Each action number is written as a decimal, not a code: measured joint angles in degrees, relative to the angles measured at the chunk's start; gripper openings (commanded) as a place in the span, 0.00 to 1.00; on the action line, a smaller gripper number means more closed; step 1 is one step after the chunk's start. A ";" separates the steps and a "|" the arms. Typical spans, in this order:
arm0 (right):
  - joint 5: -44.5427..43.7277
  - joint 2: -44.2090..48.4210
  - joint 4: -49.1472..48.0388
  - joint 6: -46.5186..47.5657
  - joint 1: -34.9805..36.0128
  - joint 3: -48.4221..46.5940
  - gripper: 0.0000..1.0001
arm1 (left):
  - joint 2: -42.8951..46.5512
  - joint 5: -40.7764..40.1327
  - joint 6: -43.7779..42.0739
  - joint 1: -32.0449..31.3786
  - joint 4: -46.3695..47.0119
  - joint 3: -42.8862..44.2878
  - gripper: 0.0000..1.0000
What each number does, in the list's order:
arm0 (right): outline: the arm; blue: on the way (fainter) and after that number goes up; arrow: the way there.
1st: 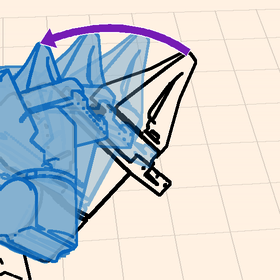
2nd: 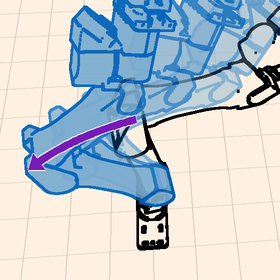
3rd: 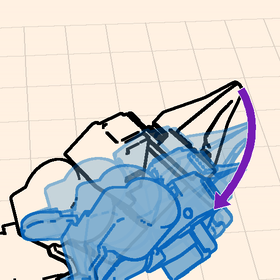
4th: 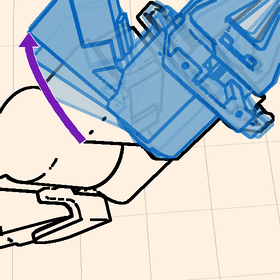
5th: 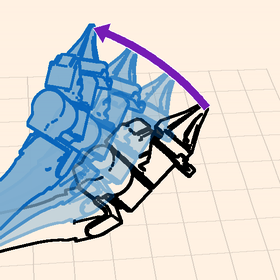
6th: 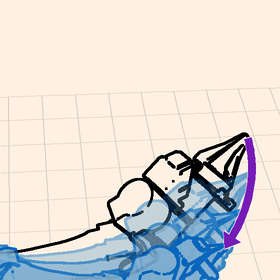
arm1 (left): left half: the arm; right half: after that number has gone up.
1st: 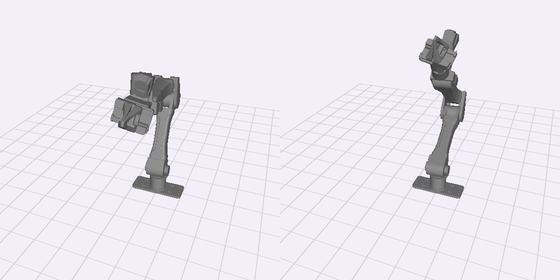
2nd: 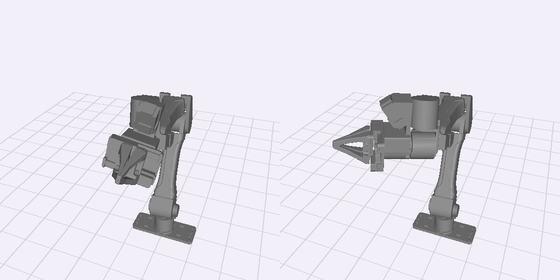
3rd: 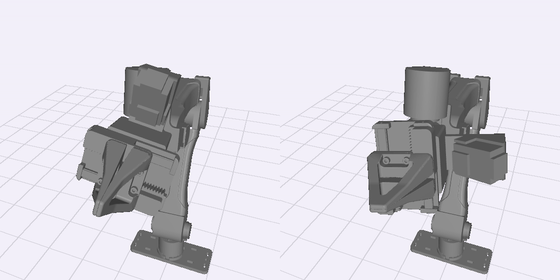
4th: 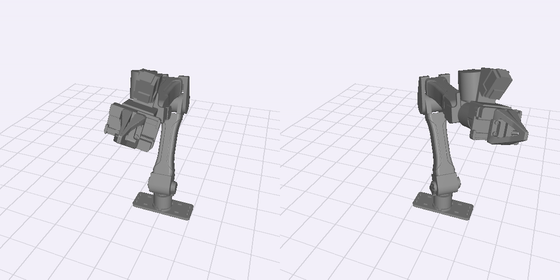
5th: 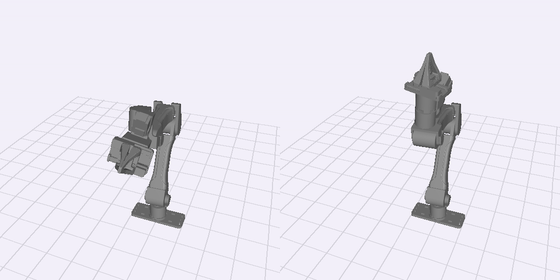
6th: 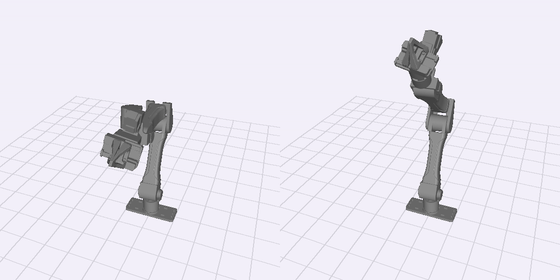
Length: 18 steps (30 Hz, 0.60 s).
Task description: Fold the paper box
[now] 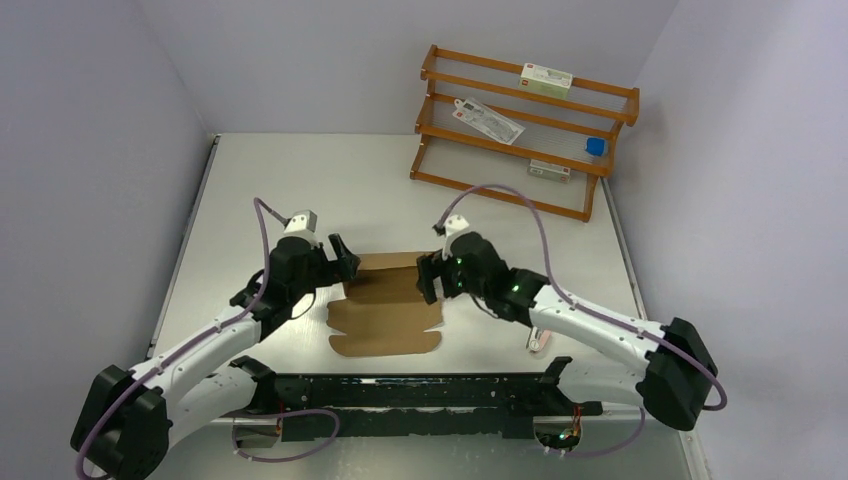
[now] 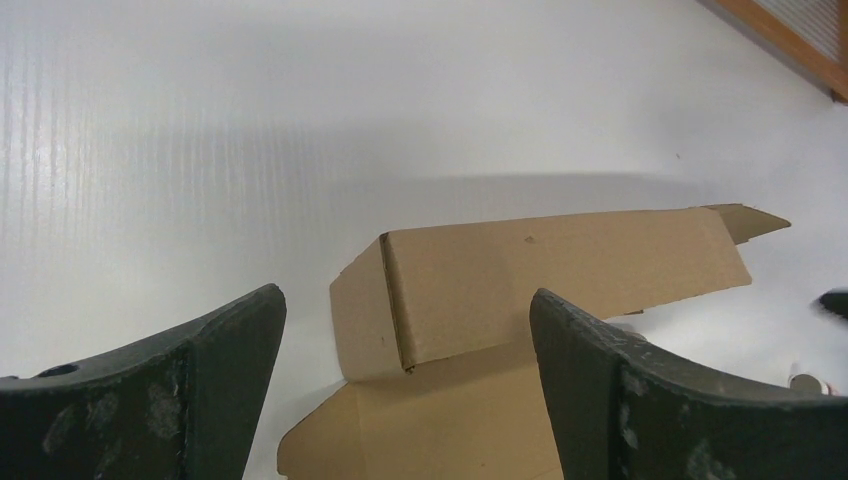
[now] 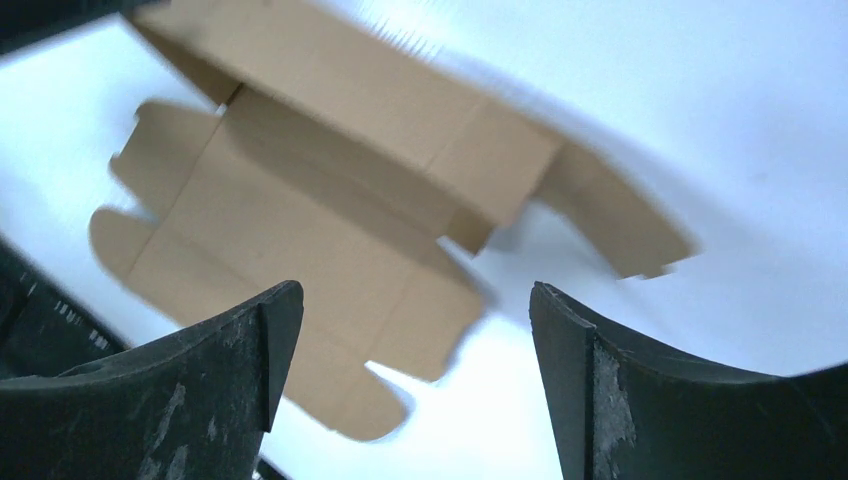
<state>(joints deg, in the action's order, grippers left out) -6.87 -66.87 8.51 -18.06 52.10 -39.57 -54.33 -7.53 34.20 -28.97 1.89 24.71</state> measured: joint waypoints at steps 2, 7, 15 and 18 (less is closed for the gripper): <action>-0.98 0.68 3.96 2.84 -2.97 -3.98 0.88 | -0.55 0.00 -0.15 0.00 -0.22 0.00 0.97; -1.62 0.26 8.61 9.46 -10.14 -11.21 0.87 | -1.46 0.04 -0.35 0.00 -0.50 0.04 0.97; -1.05 -10.05 10.03 19.28 -14.84 -17.62 0.85 | -2.78 0.57 -0.76 0.00 -0.52 0.55 0.97; 0.52 -13.84 10.43 22.10 -14.91 -19.02 0.84 | -2.97 1.18 -0.85 0.00 -0.50 0.74 0.97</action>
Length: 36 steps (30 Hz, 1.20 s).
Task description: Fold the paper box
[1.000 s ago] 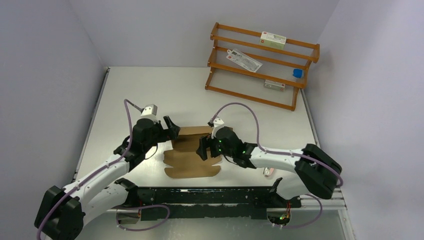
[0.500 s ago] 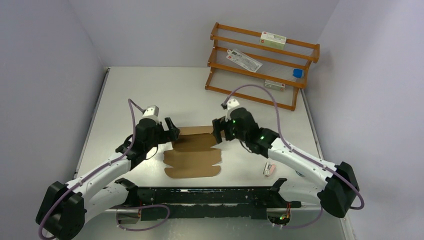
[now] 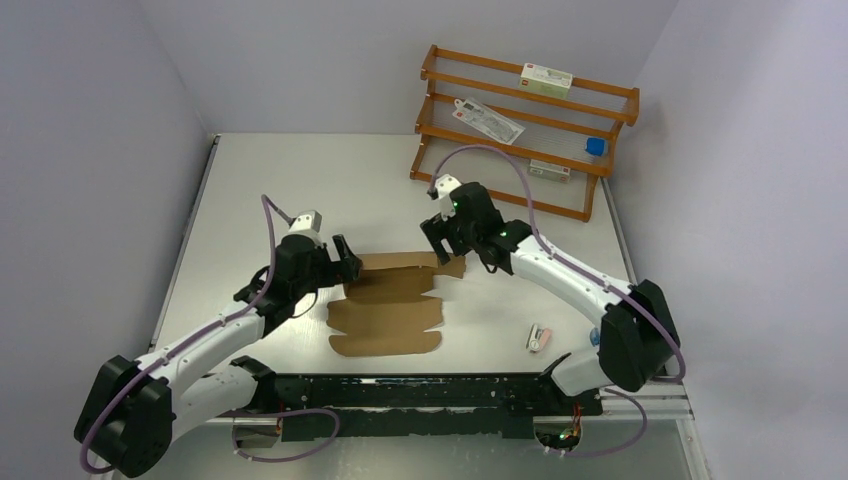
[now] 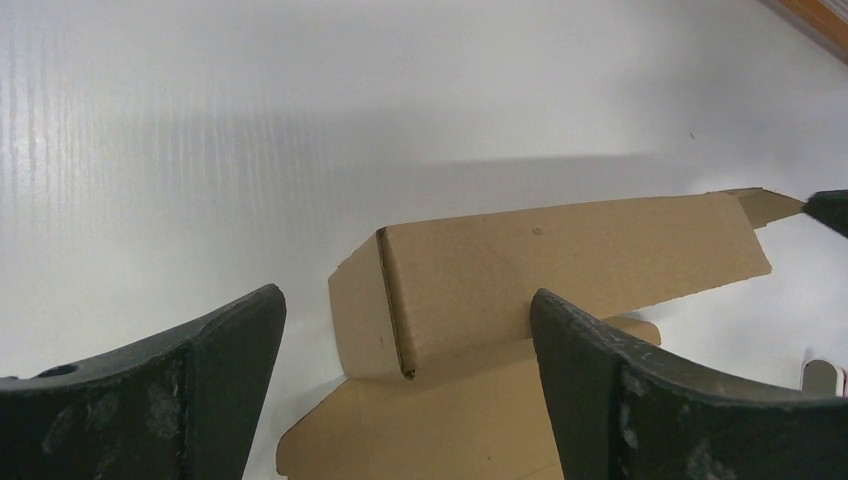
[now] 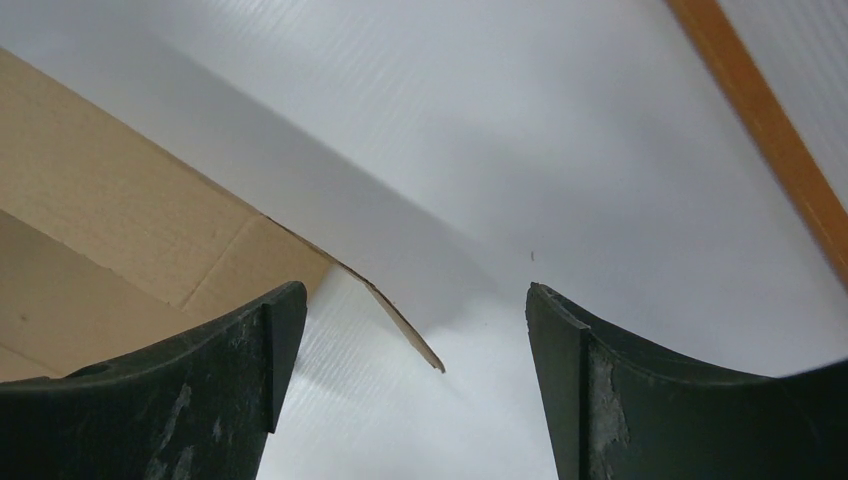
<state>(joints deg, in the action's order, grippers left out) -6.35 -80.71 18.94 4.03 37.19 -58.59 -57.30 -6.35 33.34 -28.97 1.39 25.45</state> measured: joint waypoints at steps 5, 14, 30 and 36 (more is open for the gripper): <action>3.91 -3.65 0.94 3.26 0.00 -0.55 0.83 | -0.37 0.83 -0.15 0.00 0.04 0.02 0.96; 8.39 -6.71 -0.42 5.01 0.00 -0.37 0.78 | -1.42 2.86 -0.39 0.00 0.50 0.02 0.95; 11.76 -9.33 -2.93 1.03 2.03 2.10 0.53 | -1.77 6.23 -0.33 0.00 1.79 0.02 0.93; 11.37 -10.49 -3.04 -2.67 4.02 2.12 0.42 | -1.68 6.93 0.09 0.00 1.86 0.00 0.93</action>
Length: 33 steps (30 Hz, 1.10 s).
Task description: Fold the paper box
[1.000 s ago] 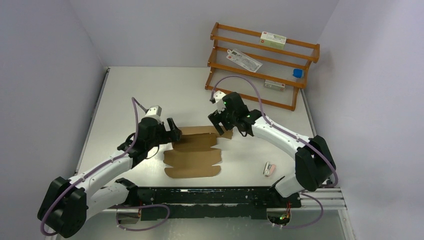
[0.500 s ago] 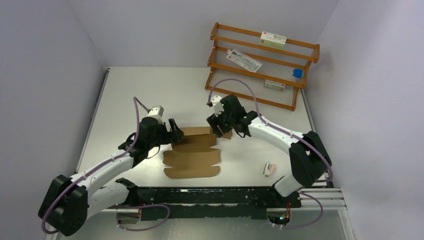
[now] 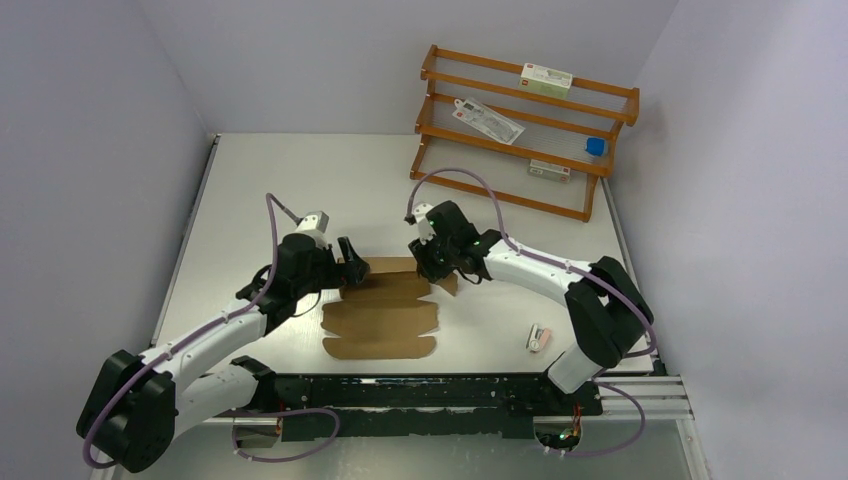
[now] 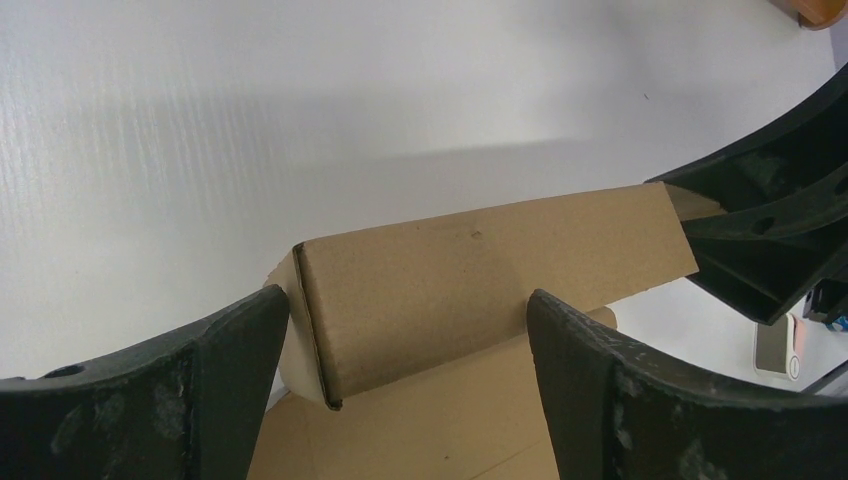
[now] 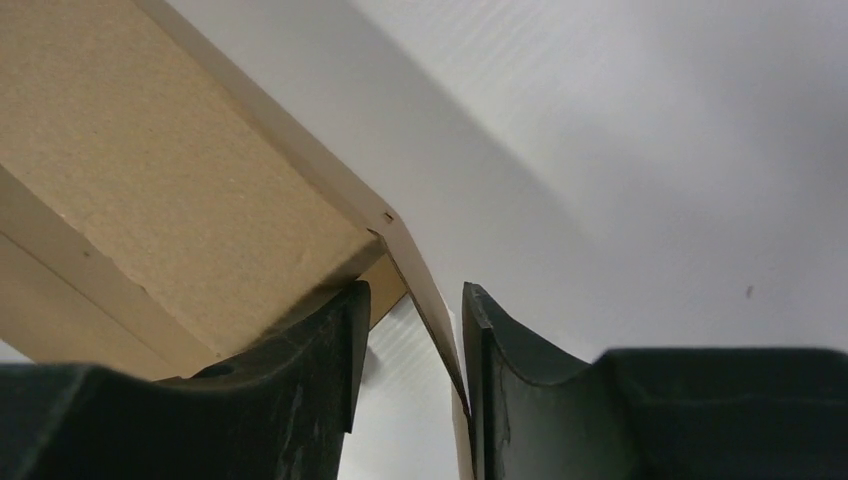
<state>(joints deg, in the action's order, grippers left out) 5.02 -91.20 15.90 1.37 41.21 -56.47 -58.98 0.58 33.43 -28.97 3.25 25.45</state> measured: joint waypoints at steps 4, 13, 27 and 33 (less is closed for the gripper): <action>-0.98 -0.52 0.11 -2.60 1.95 -0.13 0.39 | 0.46 0.15 0.46 0.00 0.07 -0.04 0.93; -6.38 -2.97 2.01 -11.04 4.31 -1.51 0.18 | 1.81 0.15 1.51 0.28 1.16 -1.55 0.92; -12.07 -4.37 0.50 -24.26 4.35 -4.28 0.27 | 4.70 0.74 3.72 0.28 3.43 -5.03 0.86; -11.47 -1.86 -2.49 -24.70 4.42 -0.81 0.30 | 5.75 -0.15 3.65 0.26 3.89 -6.10 0.83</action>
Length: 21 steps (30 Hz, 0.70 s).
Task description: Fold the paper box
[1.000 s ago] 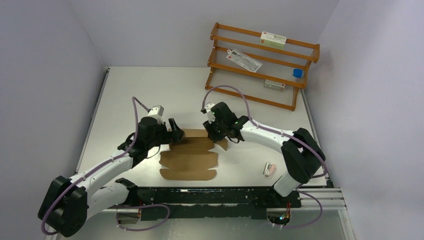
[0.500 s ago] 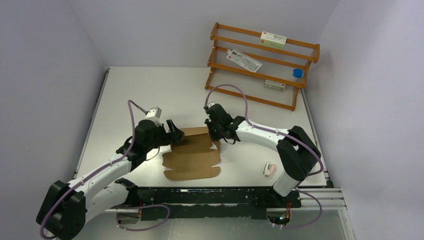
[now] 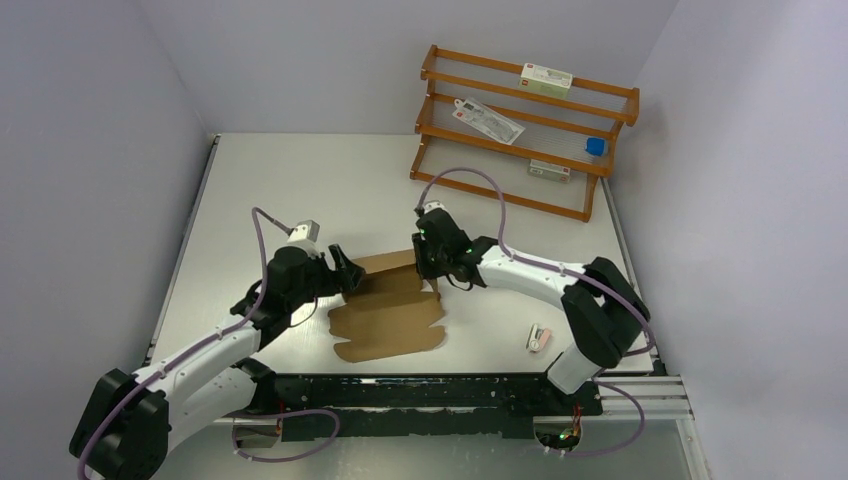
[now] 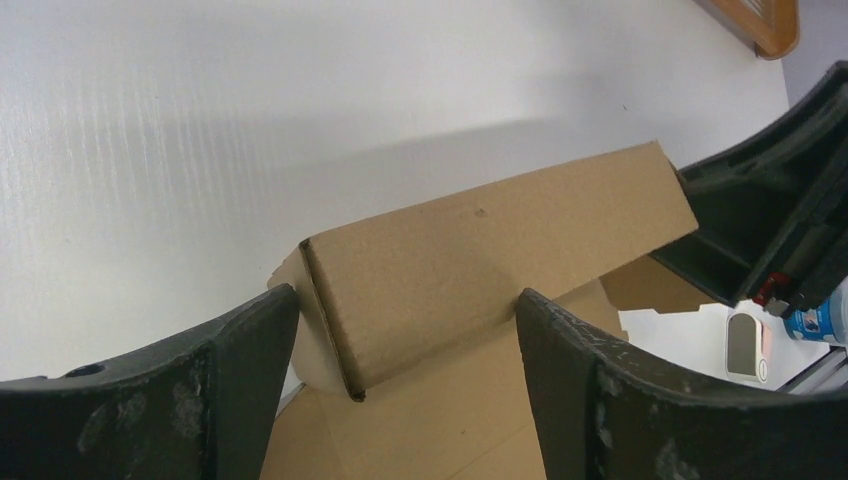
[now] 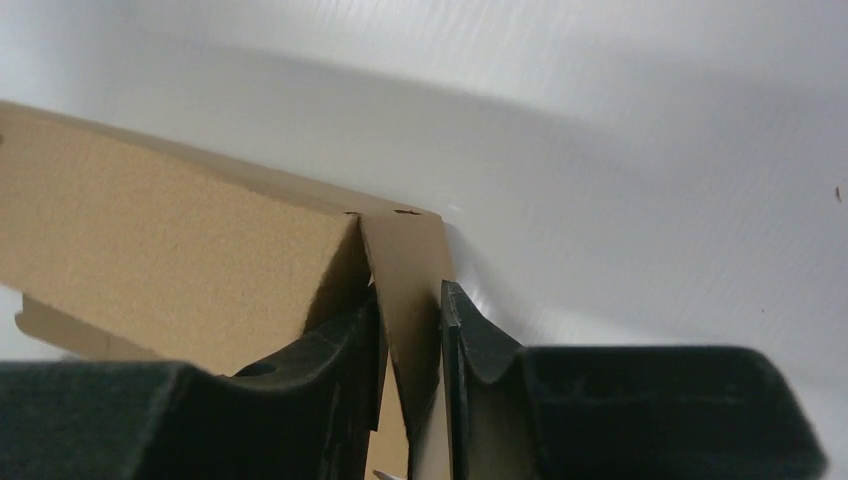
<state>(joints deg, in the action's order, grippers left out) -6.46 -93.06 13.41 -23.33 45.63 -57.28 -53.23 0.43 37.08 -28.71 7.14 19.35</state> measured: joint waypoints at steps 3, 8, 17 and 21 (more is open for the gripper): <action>0.79 3.48 -1.70 0.02 0.09 3.72 0.31 | 0.11 -0.24 -0.09 0.00 0.20 -0.20 0.83; 1.77 8.44 -4.24 -0.13 0.15 7.96 0.30 | 0.35 -0.92 -0.24 0.00 0.07 -0.26 0.82; 2.47 12.81 -5.01 -2.23 0.15 10.58 0.21 | 1.49 -1.42 -0.22 0.00 -0.20 -0.28 0.81; 4.22 12.70 -5.99 -5.20 0.15 11.39 0.15 | 2.19 -1.42 -0.07 -0.28 -0.15 -0.37 0.79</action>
<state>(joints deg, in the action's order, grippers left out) -2.24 -80.36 7.42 -28.53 45.78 -45.89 -51.05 -0.99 37.01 -28.99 6.98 18.98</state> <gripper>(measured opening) 0.186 0.801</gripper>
